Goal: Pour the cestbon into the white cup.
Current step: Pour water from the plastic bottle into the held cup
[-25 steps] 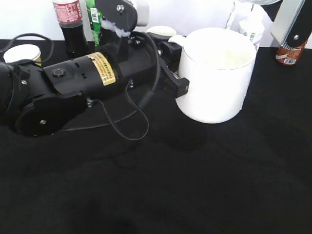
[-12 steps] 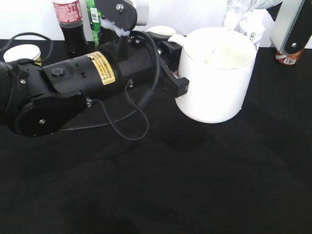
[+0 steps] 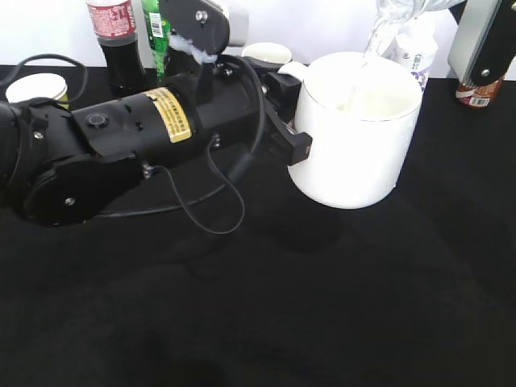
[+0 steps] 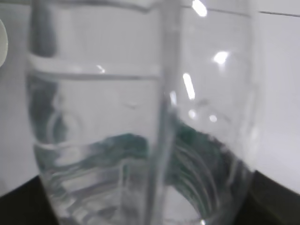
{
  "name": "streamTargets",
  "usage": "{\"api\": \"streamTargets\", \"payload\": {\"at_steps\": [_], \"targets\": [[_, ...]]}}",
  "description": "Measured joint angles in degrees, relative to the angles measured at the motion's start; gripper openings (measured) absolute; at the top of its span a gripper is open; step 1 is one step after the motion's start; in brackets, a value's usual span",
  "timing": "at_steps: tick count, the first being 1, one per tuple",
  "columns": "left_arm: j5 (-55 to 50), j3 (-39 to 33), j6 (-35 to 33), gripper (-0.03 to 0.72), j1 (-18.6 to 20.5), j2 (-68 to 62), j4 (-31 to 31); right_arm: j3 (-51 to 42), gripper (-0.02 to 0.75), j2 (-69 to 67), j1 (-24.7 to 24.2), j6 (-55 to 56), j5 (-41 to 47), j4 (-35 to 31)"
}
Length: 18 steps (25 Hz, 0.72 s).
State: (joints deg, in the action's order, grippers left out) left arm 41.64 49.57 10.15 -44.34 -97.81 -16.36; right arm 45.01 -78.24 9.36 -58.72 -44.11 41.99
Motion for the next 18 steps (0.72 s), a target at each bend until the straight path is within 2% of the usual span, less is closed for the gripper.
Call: {"api": "streamTargets", "payload": {"at_steps": [10,12,16,18], "targets": [[-0.33,0.0,-0.16,0.067,0.0,0.0,-0.07,0.0,0.49,0.11,0.0,-4.52,-0.34,-0.34],[-0.38,0.0,-0.21,0.067,0.0,0.0,-0.07,0.0,0.49,0.11,0.0,-4.36,-0.34,-1.99],[0.97,0.0,-0.35,0.067,0.07,0.0,0.09,0.0,0.49,0.11,0.0,13.28,-0.43,-2.52],[1.3,0.0,-0.39,0.067,1.27,0.72,1.11,0.0,0.49,0.11,0.0,26.38,-0.46,-1.96]]}}
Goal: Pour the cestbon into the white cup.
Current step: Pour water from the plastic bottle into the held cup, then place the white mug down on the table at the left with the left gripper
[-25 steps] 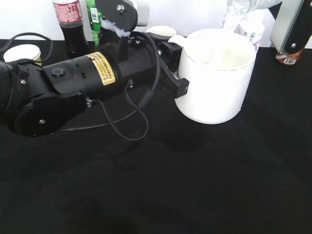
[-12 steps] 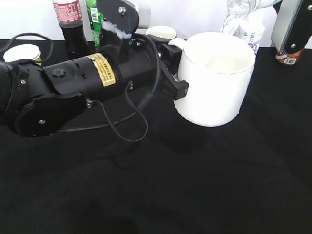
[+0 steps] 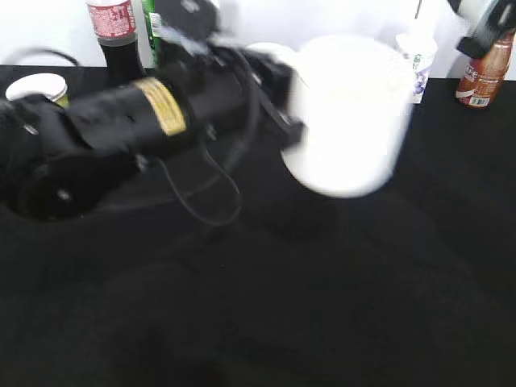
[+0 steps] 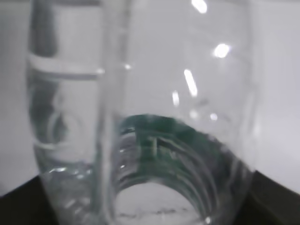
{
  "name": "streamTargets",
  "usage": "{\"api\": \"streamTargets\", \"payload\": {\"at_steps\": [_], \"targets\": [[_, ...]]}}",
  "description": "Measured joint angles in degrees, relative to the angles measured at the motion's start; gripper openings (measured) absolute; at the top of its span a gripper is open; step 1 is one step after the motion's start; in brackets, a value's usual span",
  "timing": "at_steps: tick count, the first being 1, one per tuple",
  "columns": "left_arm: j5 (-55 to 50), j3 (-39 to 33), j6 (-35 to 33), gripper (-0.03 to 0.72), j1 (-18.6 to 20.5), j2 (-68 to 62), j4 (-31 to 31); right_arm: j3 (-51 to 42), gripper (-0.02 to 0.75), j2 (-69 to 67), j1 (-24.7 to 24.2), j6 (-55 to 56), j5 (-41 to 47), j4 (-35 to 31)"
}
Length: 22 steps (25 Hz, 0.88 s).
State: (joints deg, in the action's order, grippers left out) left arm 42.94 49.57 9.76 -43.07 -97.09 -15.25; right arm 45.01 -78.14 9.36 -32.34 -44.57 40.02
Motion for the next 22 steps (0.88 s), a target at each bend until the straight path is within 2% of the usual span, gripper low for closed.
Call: {"api": "streamTargets", "payload": {"at_steps": [2,5,8,11,15,19,22], "targets": [[0.25,0.0,-0.02,0.067,2.83,1.31,0.74,0.0,0.49,0.0,0.0,18.42,0.73,0.06],[-0.15,0.0,-0.02,0.067,9.27,3.46,2.87,0.0,0.49,0.0,0.0,36.76,9.93,0.06],[-2.42,0.0,-0.07,0.067,17.13,5.02,3.42,0.0,0.49,0.0,0.0,46.16,15.66,-0.58],[-2.83,0.0,-0.14,0.067,23.37,4.56,3.58,0.0,0.489,0.0,0.0,47.24,16.17,-4.36],[2.51,0.0,-1.02,0.067,24.7,-3.7,3.9,0.0,0.489,-0.24,0.0,47.46,19.77,-10.38],[10.1,0.39,-4.83,0.067,24.7,-13.99,9.41,0.0,0.489,-1.85,0.0,47.46,20.34,-11.09],[13.46,4.72,-6.09,0.067,24.7,-22.33,12.97,0.0,0.489,-2.27,0.0,47.46,20.49,-11.39]]}}
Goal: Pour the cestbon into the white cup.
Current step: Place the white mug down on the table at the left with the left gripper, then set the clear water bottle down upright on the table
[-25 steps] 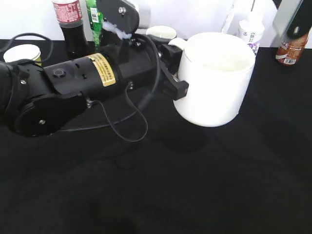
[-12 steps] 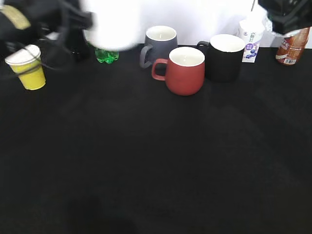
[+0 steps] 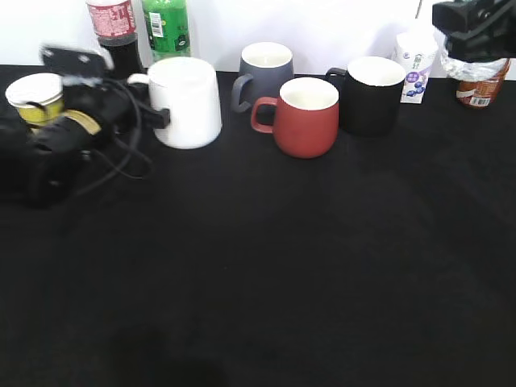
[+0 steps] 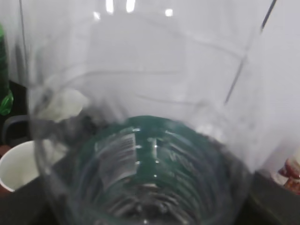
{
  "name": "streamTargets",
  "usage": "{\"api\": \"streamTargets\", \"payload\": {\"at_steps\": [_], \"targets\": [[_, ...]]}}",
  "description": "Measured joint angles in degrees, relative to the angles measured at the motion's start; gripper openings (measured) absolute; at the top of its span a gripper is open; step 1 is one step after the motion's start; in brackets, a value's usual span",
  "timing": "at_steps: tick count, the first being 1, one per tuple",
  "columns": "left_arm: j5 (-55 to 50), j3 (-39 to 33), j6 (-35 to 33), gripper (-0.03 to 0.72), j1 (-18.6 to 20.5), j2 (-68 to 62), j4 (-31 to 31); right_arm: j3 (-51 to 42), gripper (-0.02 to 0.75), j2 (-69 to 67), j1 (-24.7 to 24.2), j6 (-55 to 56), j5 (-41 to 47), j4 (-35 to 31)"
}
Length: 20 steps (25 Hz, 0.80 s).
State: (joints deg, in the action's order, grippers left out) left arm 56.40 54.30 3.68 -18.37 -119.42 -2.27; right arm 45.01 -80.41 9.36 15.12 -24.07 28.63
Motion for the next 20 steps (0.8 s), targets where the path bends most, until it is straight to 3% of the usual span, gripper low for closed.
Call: {"api": "streamTargets", "payload": {"at_steps": [5,6,9,13,18,19,20], "targets": [[0.79,3.76,-0.12,0.069,0.0,-5.98,1.0,0.0,0.489,0.0,0.0,0.0,0.0,-0.05],[0.36,3.81,0.1,0.089,0.0,-5.98,1.06,0.0,0.489,0.0,0.0,0.0,0.0,-0.05],[0.07,2.14,0.79,0.284,0.0,-4.85,1.09,0.0,0.489,0.0,0.0,0.0,0.0,-0.05],[-1.13,-7.88,0.96,0.319,0.0,2.55,-1.02,0.0,0.489,-0.11,0.0,0.05,0.0,-0.44],[-1.55,-22.4,0.96,0.319,0.0,19.55,-2.8,0.01,0.489,-11.39,0.0,-5.33,-2.97,-10.48],[-1.5,-24.07,0.96,0.319,0.0,23.05,-3.65,0.01,0.489,-14.67,0.0,-9.2,-6.06,-15.02],[-2.4,-24.88,0.96,0.319,0.0,25.57,-4.09,0.01,0.489,-17.24,0.0,-14.23,-9.38,-23.92]]}}
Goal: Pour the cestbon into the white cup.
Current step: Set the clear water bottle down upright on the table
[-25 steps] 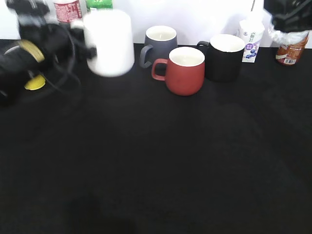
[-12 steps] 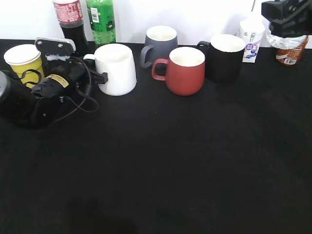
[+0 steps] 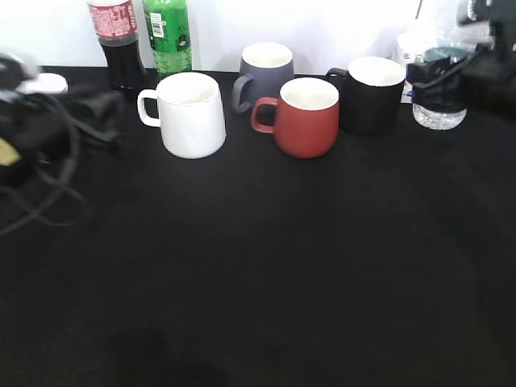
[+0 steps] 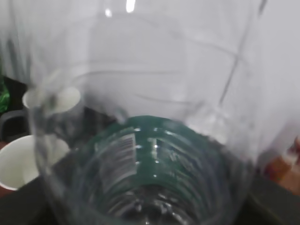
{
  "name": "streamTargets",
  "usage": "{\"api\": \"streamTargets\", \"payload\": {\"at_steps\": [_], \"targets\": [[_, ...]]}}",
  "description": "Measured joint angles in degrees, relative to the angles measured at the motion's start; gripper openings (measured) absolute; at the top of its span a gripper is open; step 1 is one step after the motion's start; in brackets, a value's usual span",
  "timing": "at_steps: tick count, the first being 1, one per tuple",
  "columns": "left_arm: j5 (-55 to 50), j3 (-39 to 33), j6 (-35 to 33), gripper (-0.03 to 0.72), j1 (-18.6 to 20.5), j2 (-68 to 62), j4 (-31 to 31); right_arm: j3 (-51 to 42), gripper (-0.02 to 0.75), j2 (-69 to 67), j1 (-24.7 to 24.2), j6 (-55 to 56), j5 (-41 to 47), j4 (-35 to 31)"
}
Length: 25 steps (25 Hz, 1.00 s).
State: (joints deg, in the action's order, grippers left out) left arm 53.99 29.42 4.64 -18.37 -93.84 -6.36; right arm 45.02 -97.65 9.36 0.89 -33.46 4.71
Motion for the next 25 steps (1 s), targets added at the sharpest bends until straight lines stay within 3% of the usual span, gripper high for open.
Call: {"api": "streamTargets", "payload": {"at_steps": [1,3,11,13,15,20,23,25], "targets": [[-1.1,-0.07,0.0,0.319,0.0,1.96,-0.54,0.05,0.489,-2.38,0.0,-4.19,-3.81,-8.76],[-2.06,-0.07,0.0,0.319,0.0,3.79,-1.65,0.05,0.489,-7.04,0.0,-8.66,-11.26,-16.77],[-2.96,-0.07,0.0,0.319,0.0,3.97,-2.35,0.11,0.489,-17.25,0.0,-9.14,-18.21,-19.1],[-3.01,-0.07,0.0,0.319,0.0,3.97,-2.39,0.12,0.533,-17.16,0.0,-9.1,-17.86,-19.05],[-3.35,-0.07,0.0,0.319,0.0,3.97,-2.52,-1.21,0.589,-14.45,0.0,-7.96,-12.2,-19.56],[-7.92,-0.12,0.0,0.319,0.0,5.95,-2.52,-7.25,0.599,-6.8,0.0,-6.34,-3.01,-20.78],[-22.63,0.03,5.04,0.319,-0.05,10.61,-2.46,-8.8,0.596,1.37,0.0,-6.26,10.6,-20.85],[-42.12,4.08,10.11,0.319,-0.05,13.93,-1.6,-6.19,0.596,7.66,0.0,-6.26,29.32,-20.85]]}}
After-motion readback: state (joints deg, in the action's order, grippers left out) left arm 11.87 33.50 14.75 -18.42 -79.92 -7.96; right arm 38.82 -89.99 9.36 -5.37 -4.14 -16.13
